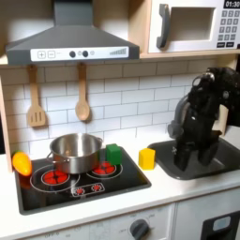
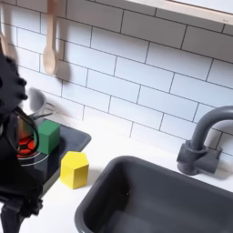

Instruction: Reach green block

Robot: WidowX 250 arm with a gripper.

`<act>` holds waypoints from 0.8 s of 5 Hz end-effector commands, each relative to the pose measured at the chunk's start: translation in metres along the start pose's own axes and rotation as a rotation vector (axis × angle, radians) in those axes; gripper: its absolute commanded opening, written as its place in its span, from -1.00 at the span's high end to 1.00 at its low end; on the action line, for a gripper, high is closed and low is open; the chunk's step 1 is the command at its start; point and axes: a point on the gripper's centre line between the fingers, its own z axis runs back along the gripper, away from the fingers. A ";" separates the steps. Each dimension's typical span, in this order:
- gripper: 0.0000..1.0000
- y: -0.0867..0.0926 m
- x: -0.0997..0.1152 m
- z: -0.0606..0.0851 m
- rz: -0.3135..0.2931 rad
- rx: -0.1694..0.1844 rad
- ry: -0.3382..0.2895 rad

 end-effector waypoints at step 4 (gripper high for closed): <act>-1.00 0.021 0.059 -0.015 0.023 0.008 -0.059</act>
